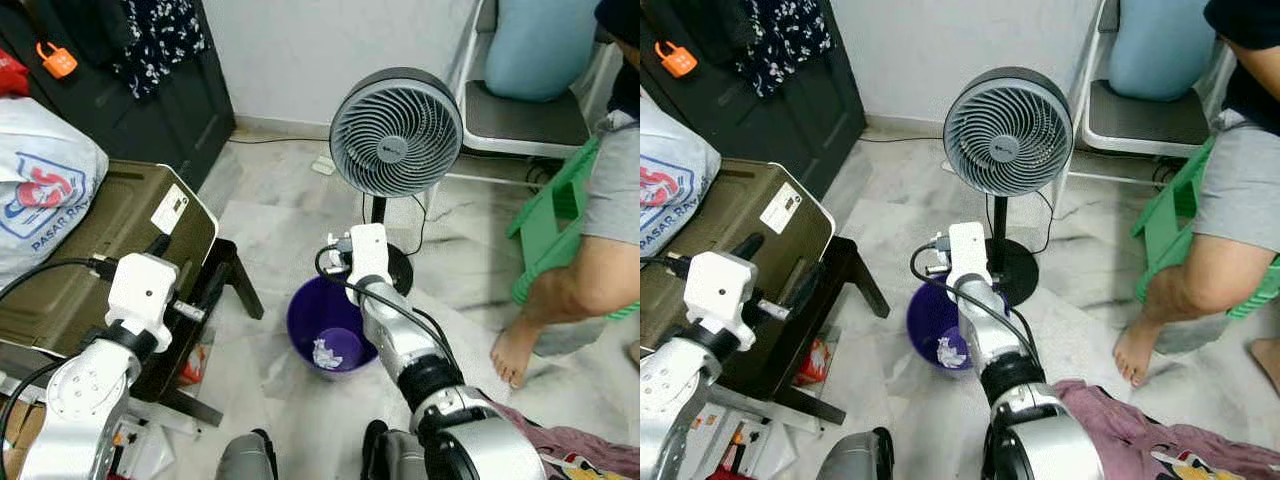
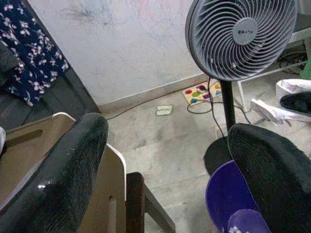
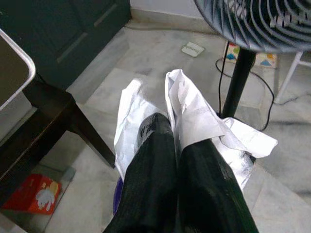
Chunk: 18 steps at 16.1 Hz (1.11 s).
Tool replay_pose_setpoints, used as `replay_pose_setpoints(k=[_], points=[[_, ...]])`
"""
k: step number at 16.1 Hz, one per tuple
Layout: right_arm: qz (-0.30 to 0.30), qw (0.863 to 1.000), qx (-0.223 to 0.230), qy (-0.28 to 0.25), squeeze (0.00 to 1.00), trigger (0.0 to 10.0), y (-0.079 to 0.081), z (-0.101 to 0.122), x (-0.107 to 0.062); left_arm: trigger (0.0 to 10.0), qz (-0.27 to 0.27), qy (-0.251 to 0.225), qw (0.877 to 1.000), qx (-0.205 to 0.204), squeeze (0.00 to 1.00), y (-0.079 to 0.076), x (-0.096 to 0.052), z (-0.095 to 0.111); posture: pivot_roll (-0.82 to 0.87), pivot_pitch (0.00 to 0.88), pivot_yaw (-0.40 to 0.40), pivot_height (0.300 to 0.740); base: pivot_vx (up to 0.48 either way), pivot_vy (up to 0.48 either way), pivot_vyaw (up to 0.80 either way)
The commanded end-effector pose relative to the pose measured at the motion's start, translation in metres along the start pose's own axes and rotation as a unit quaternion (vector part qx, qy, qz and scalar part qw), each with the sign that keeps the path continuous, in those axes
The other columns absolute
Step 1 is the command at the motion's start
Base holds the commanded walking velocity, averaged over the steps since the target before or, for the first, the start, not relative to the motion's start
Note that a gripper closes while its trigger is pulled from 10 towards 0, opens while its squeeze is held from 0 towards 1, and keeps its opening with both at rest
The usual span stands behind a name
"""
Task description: Clean up the room
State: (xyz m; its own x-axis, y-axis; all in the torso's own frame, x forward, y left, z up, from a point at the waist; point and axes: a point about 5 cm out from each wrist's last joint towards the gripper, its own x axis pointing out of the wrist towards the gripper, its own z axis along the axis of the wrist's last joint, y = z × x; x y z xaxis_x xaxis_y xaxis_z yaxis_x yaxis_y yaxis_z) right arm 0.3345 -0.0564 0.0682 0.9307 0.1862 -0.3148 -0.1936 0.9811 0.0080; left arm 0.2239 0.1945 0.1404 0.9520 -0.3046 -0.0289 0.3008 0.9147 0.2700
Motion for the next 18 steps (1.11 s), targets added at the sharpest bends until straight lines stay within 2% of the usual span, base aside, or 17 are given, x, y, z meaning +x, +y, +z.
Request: replay_pose_setpoints(k=[1, 5, 8, 14, 15, 18], points=[[0.017, 1.0, 0.005, -0.009, 0.0, 10.0, 0.013, 0.008, 0.002, 10.0, 0.002, 0.004, 1.0, 0.002, 0.0, 0.001, 0.0, -0.003, 0.1, 0.083, 0.06, 0.74, 0.262, 0.0, 0.0], [0.021, 1.0, 0.007, -0.021, 0.0, 10.0, 0.016, 0.015, 0.004, 10.0, 0.001, 0.001, 1.0, -0.001, 0.0, 0.0, 0.004, -0.004, 0.09, 0.058, 0.063, 0.74, 0.278, 0.0, 0.0], [0.029, 0.998, 0.002, -0.048, 0.0, 10.0, 0.016, 0.024, 0.004, 10.0, 0.005, 0.0, 1.0, -0.004, 0.0, -0.002, 0.009, -0.006, 0.07, 0.028, 0.062, 0.74, 0.0, 0.0, 0.0], [0.025, 0.994, -0.035, -0.096, 0.0, 10.0, -0.01, 0.036, -0.003, 10.0, 0.013, -0.021, 0.999, -0.022, 0.0, -0.01, 0.028, -0.006, 0.0, 0.0, 0.049, 0.74, 0.0, 0.0, 0.0], [0.01, 0.995, -0.026, -0.093, 0.0, 10.0, -0.02, 0.03, -0.008, 10.0, 0.008, -0.031, 0.999, -0.036, 0.0, -0.017, 0.033, -0.007, -0.02, 0.0, 0.046, 0.74, 0.0, 0.0, 0.0], [-0.003, 0.996, -0.012, -0.083, 0.0, 10.0, -0.026, 0.023, -0.012, 10.0, 0.007, -0.031, 0.998, -0.045, 0.0, -0.02, 0.036, -0.009, -0.03, 0.0, 0.048, 0.74, 0.0, 0.0, 0.0]])
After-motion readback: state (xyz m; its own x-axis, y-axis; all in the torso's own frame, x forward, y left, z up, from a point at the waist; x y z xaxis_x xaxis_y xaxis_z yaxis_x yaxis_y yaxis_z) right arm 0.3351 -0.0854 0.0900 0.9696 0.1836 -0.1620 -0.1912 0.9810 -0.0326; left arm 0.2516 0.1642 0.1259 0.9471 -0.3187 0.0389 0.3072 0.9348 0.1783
